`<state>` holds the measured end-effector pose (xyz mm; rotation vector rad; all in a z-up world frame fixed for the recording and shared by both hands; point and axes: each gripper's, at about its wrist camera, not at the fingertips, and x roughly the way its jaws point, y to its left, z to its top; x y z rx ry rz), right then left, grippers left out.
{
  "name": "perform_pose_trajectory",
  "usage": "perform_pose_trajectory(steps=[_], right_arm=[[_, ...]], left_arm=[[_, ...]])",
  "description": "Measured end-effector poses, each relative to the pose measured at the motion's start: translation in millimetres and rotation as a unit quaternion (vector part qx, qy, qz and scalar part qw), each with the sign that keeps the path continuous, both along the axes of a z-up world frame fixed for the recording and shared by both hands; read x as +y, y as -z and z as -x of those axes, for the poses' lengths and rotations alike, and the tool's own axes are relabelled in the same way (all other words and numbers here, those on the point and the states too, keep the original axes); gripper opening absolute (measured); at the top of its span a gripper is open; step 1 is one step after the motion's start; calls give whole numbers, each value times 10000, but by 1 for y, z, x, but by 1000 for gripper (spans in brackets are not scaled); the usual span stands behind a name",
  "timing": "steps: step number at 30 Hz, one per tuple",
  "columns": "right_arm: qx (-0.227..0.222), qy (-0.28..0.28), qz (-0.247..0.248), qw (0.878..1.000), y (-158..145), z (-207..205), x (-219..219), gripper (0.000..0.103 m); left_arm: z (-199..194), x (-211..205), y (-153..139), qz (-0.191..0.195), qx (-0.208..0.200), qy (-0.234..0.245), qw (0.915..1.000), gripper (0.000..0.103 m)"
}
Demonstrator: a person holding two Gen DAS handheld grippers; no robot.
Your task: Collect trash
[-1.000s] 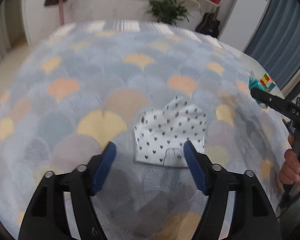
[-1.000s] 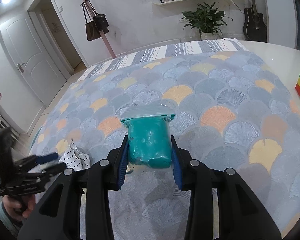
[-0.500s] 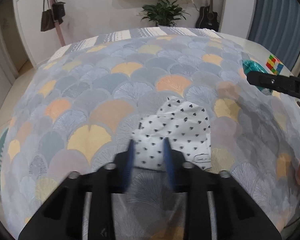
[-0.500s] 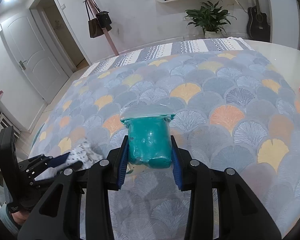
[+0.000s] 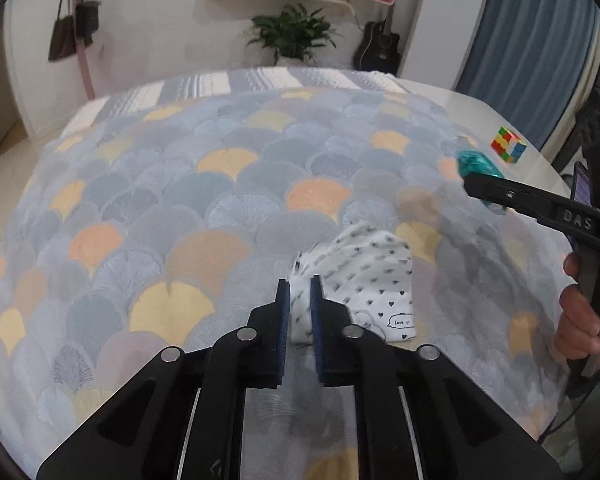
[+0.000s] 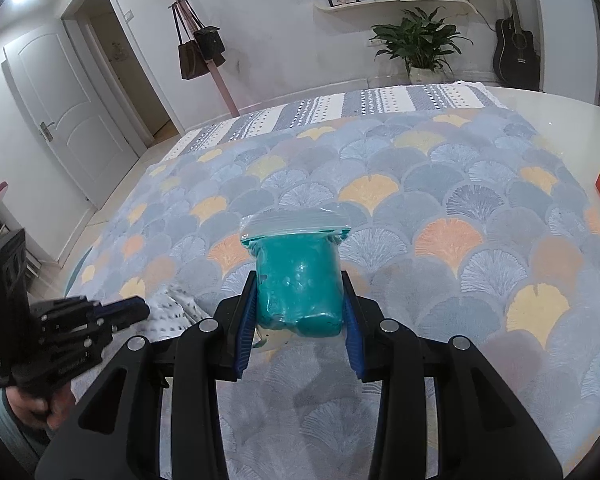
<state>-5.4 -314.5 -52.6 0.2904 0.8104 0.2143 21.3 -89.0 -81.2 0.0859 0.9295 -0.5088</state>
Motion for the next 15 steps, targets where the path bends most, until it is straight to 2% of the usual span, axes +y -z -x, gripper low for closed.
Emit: perform_pose_trajectory(steps=[5,6,7,9,11,13,15], right_arm=[[5,35,16,10000,1,2,-4,35],[9,40,19,10000,1,3,-5,35],[6,52,21,10000,0,3,-6,35],[-14,77,-18,10000,-2,4,-8,35],[-24,89,-93,9999,-4,4,-10,35],[-18,81,-103,9999,-4,4,-10,35],[-6,66,-33,10000,-5,5,-9,35]], left_arm=[[0,6,8,239,245,-49,9994,8],[0,3,3,213,110,18,9997,15],[-1,0,-1,200,-5,106,9997,44],[-10,-9,-10,242,-144,412,9988,85],[-22,-17,-9,403,-101,945,9947,85],[-38,-29,2,433,163,1408,9890,83],[-48,-37,10,462,290,1684,9842,83]])
